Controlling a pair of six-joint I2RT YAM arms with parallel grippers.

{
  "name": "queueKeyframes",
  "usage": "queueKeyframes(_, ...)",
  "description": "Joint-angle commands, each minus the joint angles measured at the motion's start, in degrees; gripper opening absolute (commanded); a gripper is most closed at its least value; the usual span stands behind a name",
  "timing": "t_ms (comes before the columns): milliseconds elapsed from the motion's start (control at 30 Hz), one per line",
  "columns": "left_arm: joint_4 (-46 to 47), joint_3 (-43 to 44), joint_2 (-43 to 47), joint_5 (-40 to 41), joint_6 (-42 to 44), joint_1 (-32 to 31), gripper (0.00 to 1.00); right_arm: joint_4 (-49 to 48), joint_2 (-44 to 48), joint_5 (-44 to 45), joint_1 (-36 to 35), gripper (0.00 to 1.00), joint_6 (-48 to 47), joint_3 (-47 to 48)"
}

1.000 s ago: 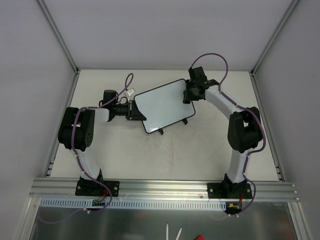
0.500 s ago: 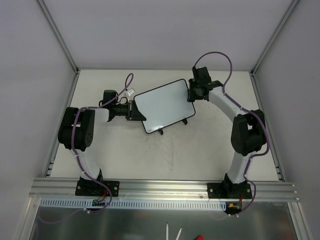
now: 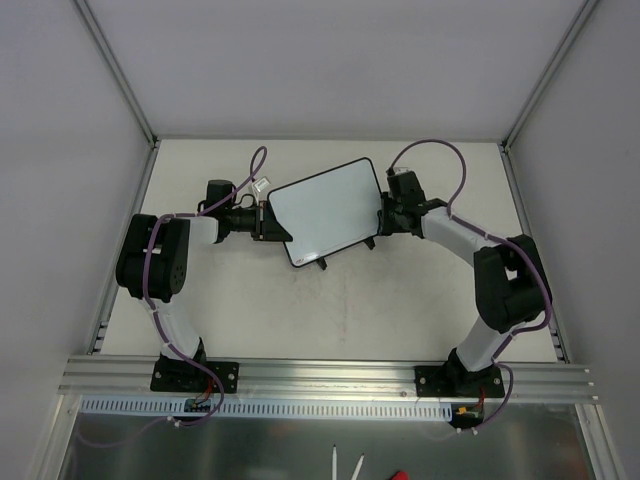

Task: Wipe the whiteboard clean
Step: Hold the whiteboard at the whiteboard stand.

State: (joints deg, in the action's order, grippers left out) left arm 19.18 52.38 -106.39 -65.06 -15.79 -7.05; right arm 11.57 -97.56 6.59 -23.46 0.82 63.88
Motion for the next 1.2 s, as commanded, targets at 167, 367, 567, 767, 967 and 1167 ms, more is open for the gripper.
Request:
queueKeyframes(167, -1.69, 0.71, 0.66, 1.78, 0.50, 0.54, 0.00, -7.09, 2.46, 2.29, -0.79, 0.00, 0.59, 1.25)
queueKeyframes(367, -1.69, 0.79, 0.57, 1.78, 0.50, 0.54, 0.00, -7.09, 0.88, 3.08, -0.79, 0.00, 0.24, 1.95)
queueKeyframes(567, -1.78, 0.88, 0.57, 1.78, 0.50, 0.54, 0.00, -7.35, 0.62, 4.66, -0.79, 0.00, 0.50, 0.29)
queueKeyframes(767, -1.87, 0.88, 0.48, 1.86, 0.50, 0.54, 0.00, -10.69, -0.88, 0.71, -0.97, 0.00, 3.04, -1.65)
queueKeyframes(967, -1.78, 0.88, 0.39, 1.95, 0.50, 0.54, 0.00, -11.13, -1.14, 0.26, -2.99, 0.00, 6.29, -3.05)
queueKeyframes(1167, -1.87, 0.88, 0.57, 1.78, 0.50, 0.54, 0.00, -15.09, -0.88, -1.66, -4.40, 0.00, 9.63, -5.60)
